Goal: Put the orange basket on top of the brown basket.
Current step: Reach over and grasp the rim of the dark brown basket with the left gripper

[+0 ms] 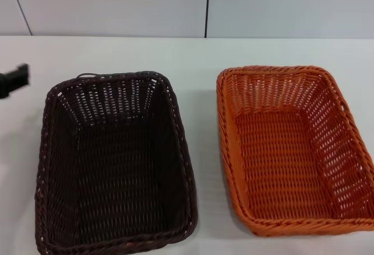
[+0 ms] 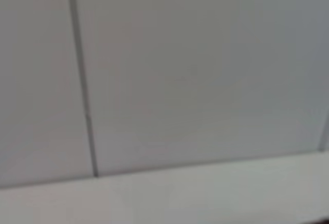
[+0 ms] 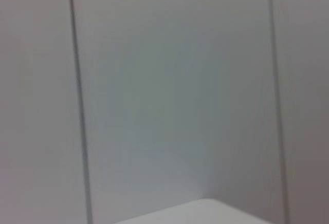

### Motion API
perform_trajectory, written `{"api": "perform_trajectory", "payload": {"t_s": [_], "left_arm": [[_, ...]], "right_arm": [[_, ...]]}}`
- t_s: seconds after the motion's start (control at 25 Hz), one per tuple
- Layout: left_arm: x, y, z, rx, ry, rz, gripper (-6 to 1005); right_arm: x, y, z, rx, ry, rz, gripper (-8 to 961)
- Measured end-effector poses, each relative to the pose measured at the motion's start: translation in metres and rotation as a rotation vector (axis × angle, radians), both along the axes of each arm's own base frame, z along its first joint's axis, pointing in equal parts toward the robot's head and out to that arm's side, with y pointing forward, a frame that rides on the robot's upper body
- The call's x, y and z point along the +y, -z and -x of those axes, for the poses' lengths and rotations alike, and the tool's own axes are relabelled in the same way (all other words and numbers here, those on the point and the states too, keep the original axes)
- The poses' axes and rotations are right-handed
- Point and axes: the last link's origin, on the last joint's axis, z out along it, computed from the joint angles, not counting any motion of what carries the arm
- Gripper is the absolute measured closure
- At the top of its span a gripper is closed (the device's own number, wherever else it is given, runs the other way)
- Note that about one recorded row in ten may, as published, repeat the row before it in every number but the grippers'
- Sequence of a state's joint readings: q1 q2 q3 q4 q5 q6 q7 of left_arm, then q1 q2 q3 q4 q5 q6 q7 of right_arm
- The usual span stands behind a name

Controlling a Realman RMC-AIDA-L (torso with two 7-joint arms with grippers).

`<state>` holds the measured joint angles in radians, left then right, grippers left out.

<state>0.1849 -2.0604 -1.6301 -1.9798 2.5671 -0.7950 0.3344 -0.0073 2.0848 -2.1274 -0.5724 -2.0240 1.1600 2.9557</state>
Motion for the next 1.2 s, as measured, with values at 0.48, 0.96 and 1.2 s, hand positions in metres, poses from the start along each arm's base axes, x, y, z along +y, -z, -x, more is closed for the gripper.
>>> {"api": "perform_trajectory", "payload": {"t_s": [0.48,0.96,1.2], "left_arm": [[0.001,0.028,-0.014,0.013,-0.124,0.240,228],[0.010,0.041,0.009,0.059,-0.260,0.261,231],[0.017,0.054,0.019,0.058,-0.300,0.305,232]], "right_arm": [[-0.009,-0.005,-0.005,-0.005,0.021,-0.036,191],[-0.007,-0.005,-0.006,-0.008,0.022,-0.028,191],[-0.007,-0.004,-0.007,-0.005,0.026,-0.023,191]]}}
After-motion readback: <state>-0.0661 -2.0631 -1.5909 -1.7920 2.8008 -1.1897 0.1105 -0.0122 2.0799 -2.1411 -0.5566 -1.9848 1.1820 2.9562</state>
